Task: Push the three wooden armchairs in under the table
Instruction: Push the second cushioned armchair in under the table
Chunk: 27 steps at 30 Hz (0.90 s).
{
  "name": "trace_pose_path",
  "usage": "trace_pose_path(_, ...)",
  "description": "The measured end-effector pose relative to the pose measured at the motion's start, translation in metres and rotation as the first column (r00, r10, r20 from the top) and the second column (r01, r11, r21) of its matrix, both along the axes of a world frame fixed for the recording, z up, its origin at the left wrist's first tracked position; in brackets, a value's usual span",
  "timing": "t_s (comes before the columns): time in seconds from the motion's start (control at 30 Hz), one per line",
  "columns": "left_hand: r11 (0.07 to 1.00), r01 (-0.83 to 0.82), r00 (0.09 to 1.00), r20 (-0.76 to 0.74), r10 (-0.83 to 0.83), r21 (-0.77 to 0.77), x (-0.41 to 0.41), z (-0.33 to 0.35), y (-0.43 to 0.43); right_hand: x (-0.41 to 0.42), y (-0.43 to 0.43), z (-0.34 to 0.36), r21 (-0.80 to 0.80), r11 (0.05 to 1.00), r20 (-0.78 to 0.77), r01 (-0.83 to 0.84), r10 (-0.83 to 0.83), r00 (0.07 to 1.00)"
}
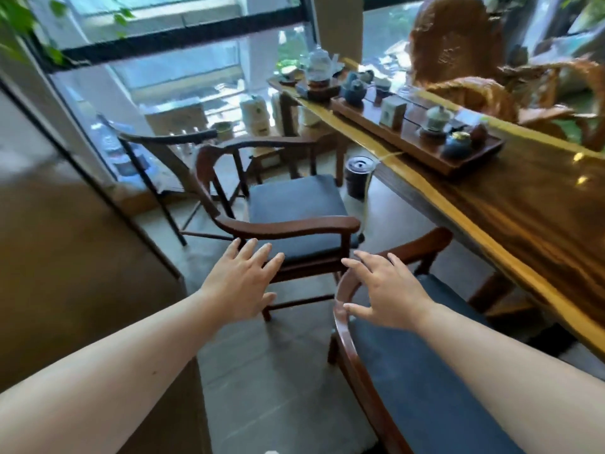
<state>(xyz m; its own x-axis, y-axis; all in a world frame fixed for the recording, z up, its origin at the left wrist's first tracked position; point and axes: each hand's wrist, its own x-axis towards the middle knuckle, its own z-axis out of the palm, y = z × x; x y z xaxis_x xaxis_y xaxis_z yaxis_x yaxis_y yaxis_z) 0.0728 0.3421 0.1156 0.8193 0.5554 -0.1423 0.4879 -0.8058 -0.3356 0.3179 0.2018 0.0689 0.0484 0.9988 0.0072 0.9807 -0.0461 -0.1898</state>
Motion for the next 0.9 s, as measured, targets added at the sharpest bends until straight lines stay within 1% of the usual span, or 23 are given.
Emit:
trace_pose_path(0.17, 0.994, -0.113, 0.994, 0.015, 0.113, 0.002, -0.023, 0.012, 0.041, -0.01, 0.063, 0.001, 0.008, 0.999, -0.004, -0.05, 0.05, 0.999)
trace_pose_path(0.27, 0.992, -0.13, 0.991, 0.045, 0.129, -0.002, -0.033, 0.014, 0.072, -0.017, 0.099, -0.002, 0.021, 0.998, -0.007, -0.058, 0.059, 0.998)
trace_pose_path(0.37, 0.992, -0.126, 0.99, 0.069, 0.126, 0.0, -0.038, 0.011, 0.115, -0.02, 0.139, -0.006, 0.02, 0.997, 0.015, -0.072, 0.072, 0.997)
trace_pose_path(0.57, 0.998, -0.064, 0.995, 0.077, 0.065, -0.02, -0.037, -0.004, 0.226, -0.031, 0.236, -0.013, -0.026, 1.0, 0.046, -0.016, 0.017, 0.999)
trace_pose_path(0.73, 0.999, -0.016, 0.999, 0.047, 0.019, -0.051, -0.041, -0.014, 0.293, -0.046, 0.298, -0.023, -0.055, 0.999, 0.022, 0.003, -0.002, 1.0)
trace_pose_path(0.9, 0.997, -0.01, 1.0, 0.014, 0.012, -0.079, -0.045, -0.023, 0.348, -0.051, 0.342, -0.041, -0.132, 0.991, -0.003, 0.01, -0.01, 1.0)
